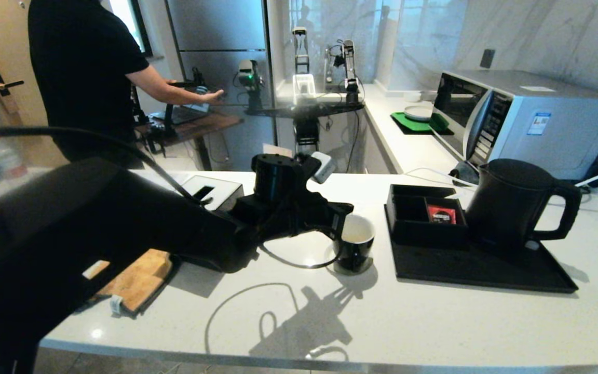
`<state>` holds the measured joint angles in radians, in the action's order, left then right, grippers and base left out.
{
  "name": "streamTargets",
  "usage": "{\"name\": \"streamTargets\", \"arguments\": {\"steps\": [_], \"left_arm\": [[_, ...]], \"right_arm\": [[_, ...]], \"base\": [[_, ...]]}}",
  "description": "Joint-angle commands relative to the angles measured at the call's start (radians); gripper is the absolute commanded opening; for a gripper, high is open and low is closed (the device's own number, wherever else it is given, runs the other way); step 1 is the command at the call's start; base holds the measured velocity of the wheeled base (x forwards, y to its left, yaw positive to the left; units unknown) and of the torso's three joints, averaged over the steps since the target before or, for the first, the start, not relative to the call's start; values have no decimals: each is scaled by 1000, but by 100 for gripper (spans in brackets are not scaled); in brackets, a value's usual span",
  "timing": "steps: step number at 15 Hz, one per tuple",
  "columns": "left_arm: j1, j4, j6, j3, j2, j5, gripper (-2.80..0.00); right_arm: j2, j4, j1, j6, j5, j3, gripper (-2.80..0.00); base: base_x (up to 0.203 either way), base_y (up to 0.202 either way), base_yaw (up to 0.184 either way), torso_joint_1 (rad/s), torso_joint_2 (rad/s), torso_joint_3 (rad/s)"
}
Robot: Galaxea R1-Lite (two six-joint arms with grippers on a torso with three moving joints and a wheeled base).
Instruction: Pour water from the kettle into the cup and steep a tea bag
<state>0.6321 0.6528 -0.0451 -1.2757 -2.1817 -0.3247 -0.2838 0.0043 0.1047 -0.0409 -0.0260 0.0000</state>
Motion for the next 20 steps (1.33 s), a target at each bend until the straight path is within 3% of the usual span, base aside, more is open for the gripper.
{"name": "streamTargets", "arguments": {"steps": [1, 20], "left_arm": [[1, 4, -1, 1, -12, -2, -280], [1, 5, -6, -65, 79, 5, -280]], "right_arm": [[-1, 0, 1, -1, 0, 0, -280], [-1, 0, 0, -1, 0, 0, -280]], "base": [[0, 0, 0, 0, 0, 0], [0, 0, 0, 0, 0, 0]]}}
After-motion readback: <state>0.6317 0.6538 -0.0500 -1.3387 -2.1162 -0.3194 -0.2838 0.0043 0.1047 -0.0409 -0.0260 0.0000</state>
